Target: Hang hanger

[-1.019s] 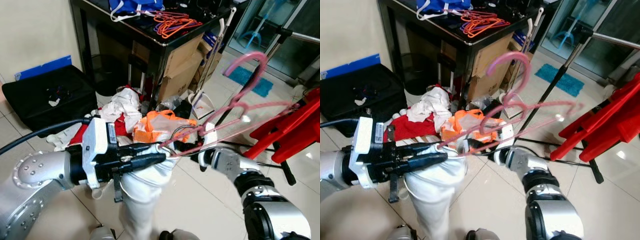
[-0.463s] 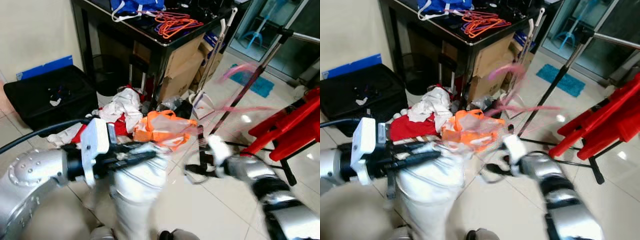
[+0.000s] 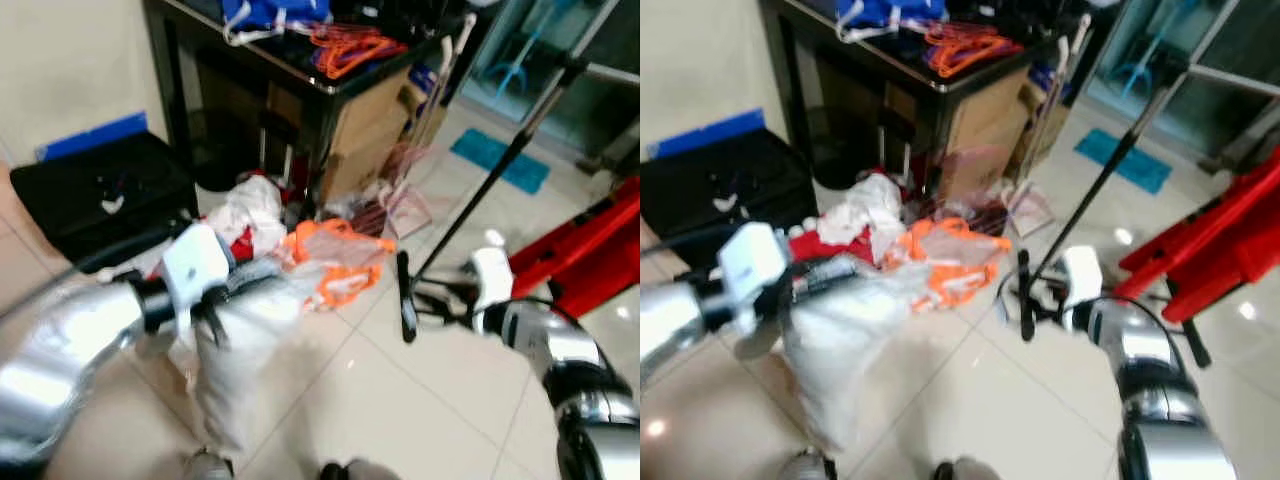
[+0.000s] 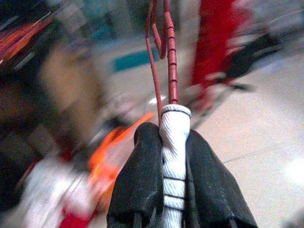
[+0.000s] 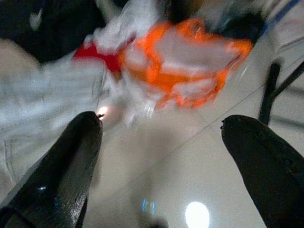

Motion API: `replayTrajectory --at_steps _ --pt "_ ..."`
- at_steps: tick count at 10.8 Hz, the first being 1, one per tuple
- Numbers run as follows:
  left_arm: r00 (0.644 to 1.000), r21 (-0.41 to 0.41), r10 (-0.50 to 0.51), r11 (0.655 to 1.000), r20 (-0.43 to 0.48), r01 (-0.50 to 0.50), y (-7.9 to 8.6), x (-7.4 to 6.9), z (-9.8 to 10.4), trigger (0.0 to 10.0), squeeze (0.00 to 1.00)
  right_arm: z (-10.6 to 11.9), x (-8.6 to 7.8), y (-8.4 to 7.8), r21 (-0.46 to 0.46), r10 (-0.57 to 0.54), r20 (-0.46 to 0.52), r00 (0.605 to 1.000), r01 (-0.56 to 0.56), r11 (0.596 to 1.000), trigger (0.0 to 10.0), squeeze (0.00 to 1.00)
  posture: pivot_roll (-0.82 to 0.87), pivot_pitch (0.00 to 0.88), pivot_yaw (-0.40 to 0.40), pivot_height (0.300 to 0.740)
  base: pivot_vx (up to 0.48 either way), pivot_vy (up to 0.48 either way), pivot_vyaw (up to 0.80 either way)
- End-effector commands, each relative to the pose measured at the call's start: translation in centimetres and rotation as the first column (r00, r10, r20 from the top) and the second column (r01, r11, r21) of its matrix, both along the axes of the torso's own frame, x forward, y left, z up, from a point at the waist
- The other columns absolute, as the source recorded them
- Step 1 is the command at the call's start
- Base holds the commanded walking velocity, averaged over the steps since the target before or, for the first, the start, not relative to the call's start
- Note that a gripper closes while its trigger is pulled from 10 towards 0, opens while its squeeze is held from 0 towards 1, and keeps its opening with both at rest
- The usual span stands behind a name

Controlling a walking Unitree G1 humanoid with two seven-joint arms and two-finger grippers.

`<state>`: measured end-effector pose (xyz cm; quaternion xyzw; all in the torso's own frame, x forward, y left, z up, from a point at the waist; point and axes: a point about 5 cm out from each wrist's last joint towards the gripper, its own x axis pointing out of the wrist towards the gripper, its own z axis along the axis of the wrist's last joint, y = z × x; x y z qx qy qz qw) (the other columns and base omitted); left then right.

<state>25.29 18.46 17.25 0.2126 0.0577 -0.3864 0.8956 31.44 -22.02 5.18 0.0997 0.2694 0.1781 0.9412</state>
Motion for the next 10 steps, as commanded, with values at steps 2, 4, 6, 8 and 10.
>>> replayTrajectory --at_steps 2,4,6,8,10 --pt "0.971 -0.106 0.238 0.965 -0.033 -0.240 0.0 0.6 -2.3 10.0 0.00 1.0 -1.3 0.4 -0.049 -0.061 0.167 0.984 0.070 0.996 10.0 0.00 0.01 0.098 -0.123 0.740 0.000 0.000 0.00" --pt "0.904 -0.205 0.423 0.881 -0.066 -0.427 -1.5 0.2 -5.3 10.0 0.00 1.8 -5.5 0.8 -0.100 -0.169 0.251 0.953 0.199 0.975 10.0 0.00 -0.02 0.083 -0.070 0.740 0.000 0.000 -0.65" --pt "0.879 -0.290 0.470 0.832 -0.081 -0.472 -2.2 -0.2 -5.9 10.0 0.00 2.1 -8.3 0.8 -0.148 -0.185 0.279 0.942 0.232 0.961 10.0 0.00 -0.04 0.074 -0.045 0.740 0.000 0.000 -0.80" --pt "0.850 -0.312 0.517 0.796 -0.098 -0.519 -2.5 -1.0 -6.6 10.0 0.00 2.1 -9.1 2.0 -0.137 -0.184 0.267 0.946 0.226 0.964 10.0 0.00 -0.04 0.073 -0.040 0.740 0.000 0.000 -0.66" --pt "0.826 -0.343 0.549 0.758 -0.126 -0.555 -3.1 -2.4 -7.0 10.0 0.00 2.7 -9.0 4.5 -0.108 -0.079 0.268 0.960 0.112 0.988 10.0 0.00 -0.03 0.085 -0.052 0.740 0.000 -0.480 0.00"
